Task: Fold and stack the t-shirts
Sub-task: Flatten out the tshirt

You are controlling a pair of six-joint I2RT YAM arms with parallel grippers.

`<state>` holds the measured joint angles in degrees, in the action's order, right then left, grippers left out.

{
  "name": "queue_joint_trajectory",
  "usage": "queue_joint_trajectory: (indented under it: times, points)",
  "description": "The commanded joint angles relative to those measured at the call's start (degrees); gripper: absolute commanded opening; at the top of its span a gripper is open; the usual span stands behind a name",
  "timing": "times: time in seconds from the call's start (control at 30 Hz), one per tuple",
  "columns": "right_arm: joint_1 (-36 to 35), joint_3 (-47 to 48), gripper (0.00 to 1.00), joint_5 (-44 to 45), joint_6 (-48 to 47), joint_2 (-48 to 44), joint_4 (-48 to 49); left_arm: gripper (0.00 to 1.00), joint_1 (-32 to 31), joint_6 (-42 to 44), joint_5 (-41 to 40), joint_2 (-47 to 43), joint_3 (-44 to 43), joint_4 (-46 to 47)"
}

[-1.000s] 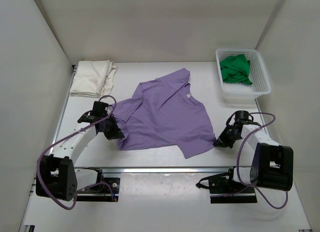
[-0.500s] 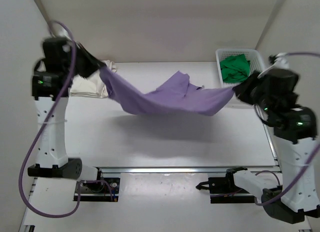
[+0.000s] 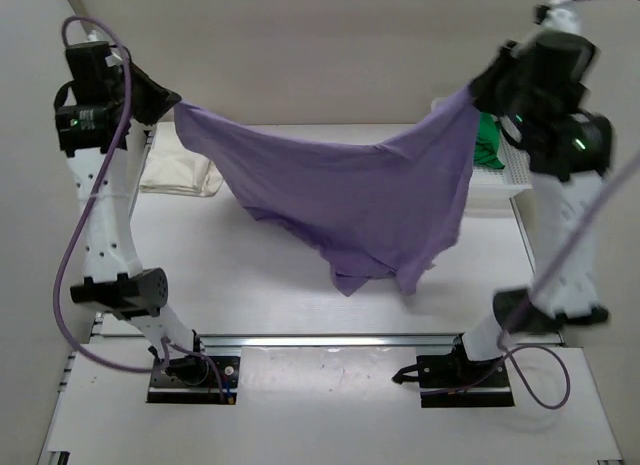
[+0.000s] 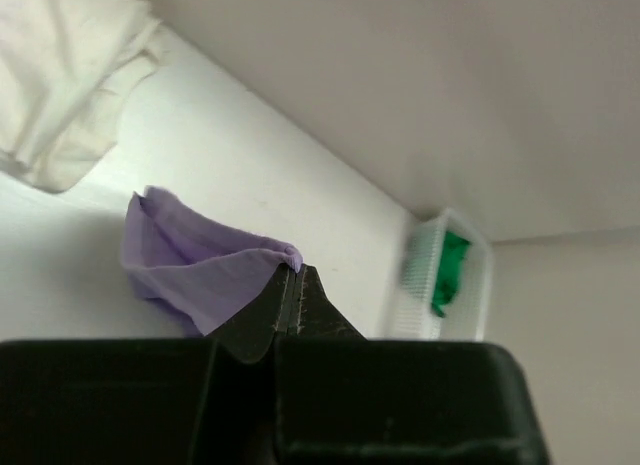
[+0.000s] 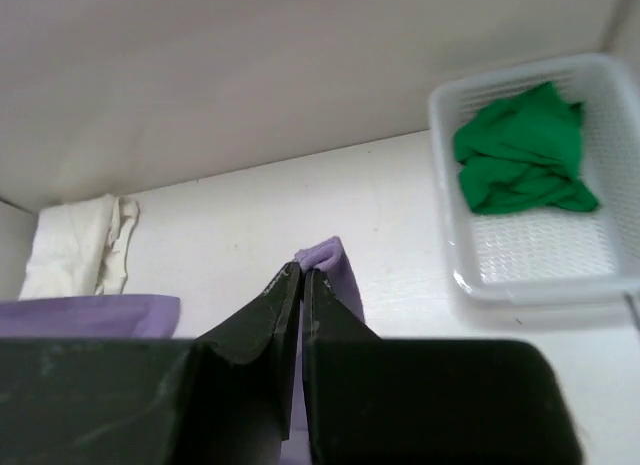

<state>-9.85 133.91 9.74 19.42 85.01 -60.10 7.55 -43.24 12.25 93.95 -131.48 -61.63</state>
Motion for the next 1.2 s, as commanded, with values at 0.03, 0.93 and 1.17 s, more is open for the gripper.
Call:
queue_joint_trajectory:
  times: [0.03, 0.93, 1.17]
  points:
    - [3.2, 16.0, 0.0, -12.2, -0.2, 22.9, 2.3, 0.0, -3.9, 2.3, -10.1, 7.4, -2.4, 0.3]
    - [13.0, 27.8, 0.0, -26.9, 6.9, 25.3, 7.9, 0.0, -1.7, 0.6, -7.0, 4.4, 1.7, 21.7]
    - [2.6, 24.3, 0.0, -10.0, 2.9, 29.3, -17.3, 0.0, -5.4, 4.1, -12.7, -11.6, 37.6, 27.5]
